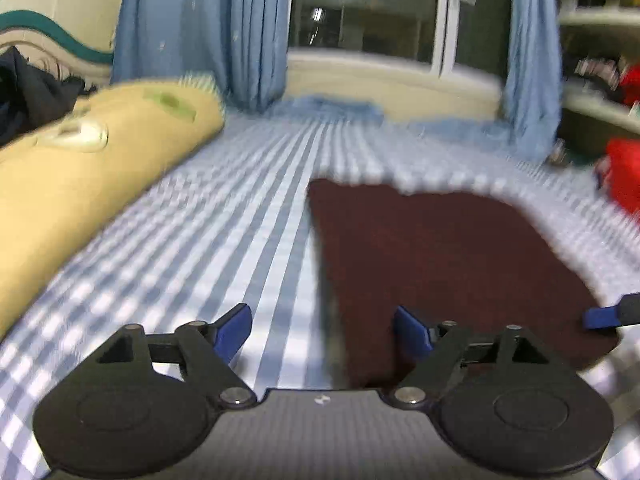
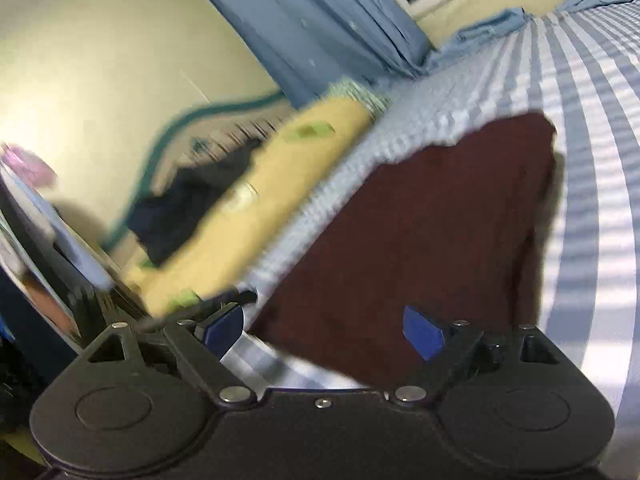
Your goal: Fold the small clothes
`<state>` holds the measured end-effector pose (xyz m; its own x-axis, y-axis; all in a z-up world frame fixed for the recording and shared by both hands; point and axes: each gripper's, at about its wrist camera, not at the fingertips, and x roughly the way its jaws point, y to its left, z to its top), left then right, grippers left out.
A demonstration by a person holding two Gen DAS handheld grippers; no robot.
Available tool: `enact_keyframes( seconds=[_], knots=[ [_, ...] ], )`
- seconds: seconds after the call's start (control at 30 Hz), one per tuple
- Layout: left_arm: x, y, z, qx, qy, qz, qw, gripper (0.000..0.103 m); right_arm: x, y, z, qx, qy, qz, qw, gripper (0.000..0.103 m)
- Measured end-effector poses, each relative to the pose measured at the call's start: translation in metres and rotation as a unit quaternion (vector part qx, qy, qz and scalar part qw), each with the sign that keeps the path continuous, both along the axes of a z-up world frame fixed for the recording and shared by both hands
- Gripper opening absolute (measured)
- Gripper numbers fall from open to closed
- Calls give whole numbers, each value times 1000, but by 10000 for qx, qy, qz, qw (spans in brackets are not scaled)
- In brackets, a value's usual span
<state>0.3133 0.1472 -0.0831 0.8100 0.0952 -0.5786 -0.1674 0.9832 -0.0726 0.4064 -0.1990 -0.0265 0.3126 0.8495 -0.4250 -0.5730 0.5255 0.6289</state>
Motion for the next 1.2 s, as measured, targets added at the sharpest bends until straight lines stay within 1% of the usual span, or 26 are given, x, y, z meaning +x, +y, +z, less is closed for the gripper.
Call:
enact_keyframes(
  seconds=[0.03,0.07,0.1,0.17,0.2,0.23,0.3,0.37,0.4,0.47,0.5,0.53,0.57,0.6,0.67,0.7,0.73,0.8,0.87,0.97,1.0,1.03,1.07,1.1,1.17,1.2],
  knots=[
    [0,0,-9,-40,134,-45,9999,81,-1,1,-8,-203,68,-37,9998,85],
    [-1,0,-15,-59,200,-62,9998,81,-1,0,-16,-375,126,-35,9992,80],
    [-5,1,-18,-93,152,-42,9998,82,-3,-1,-20,-446,117,11,9989,77],
    [-9,3,-12,-193,131,-16,9997,82,-6,-6,-19,-535,36,128,9985,77],
    [-11,2,-6,-185,74,-2,9998,82,-5,-6,-15,-607,50,163,9980,77],
    [-15,1,3,-137,-66,13,9999,80,-6,-7,-11,-663,52,181,9976,77],
    [-14,0,21,-45,-376,-73,9993,82,-3,-6,4,-578,-31,200,9981,80],
    [-4,-1,32,-44,-484,-163,9987,85,6,-9,18,-293,-120,143,9994,85],
    [6,-1,34,-63,-464,-156,9988,85,14,-9,25,-180,-116,101,9997,86],
    [29,1,29,-141,-359,-138,9992,85,37,-5,33,-81,-127,23,9999,86],
    [41,2,21,-149,-249,-133,9995,84,49,-2,36,-58,-156,-59,9998,87],
    [54,3,11,-46,-51,-79,9999,86,62,2,36,-7,-147,-107,9998,87],
    [65,5,-1,50,195,-37,9998,89,76,4,36,66,-84,-168,9998,86],
    [67,8,-9,-56,236,-6,9997,93,89,7,34,94,-18,-260,9996,86],
    [62,17,-10,-461,182,69,9987,93,114,12,30,21,36,-402,9992,86],
    [59,19,-8,-501,157,82,9986,93,123,12,28,-22,24,-475,9989,87],
    [54,19,-4,-457,82,136,9988,92,135,11,26,-14,22,-605,9982,87],
    [42,19,8,-327,-91,232,9992,92,156,6,19,160,130,-783,9967,87],
    [32,19,17,-431,-245,238,9985,92,182,5,12,305,296,-907,9950,87],
    [17,16,27,-568,-415,205,9973,93,215,11,-9,405,619,-813,9939,86],
    [12,15,32,-589,-428,189,9972,94,225,16,-17,330,718,-842,9933,83],
    [8,14,35,-606,-425,171,9971,94,234,15,-28,150,787,-1047,9913,81],
    [4,13,37,-613,-428,150,9971,94,240,11,-39,32,846,-1282,9881,73],
    [0,12,38,-616,-429,124,9971,95,245,5,-51,108,957,-1362,9860,65],
    [-3,10,40,-618,-420,62,9972,95,247,-6,-64,427,1185,-1436,9816,63],
    [-4,8,40,-611,-432,60,9972,95,248,-8,-65,488,1207,-1424,9812,63]
  ],
)
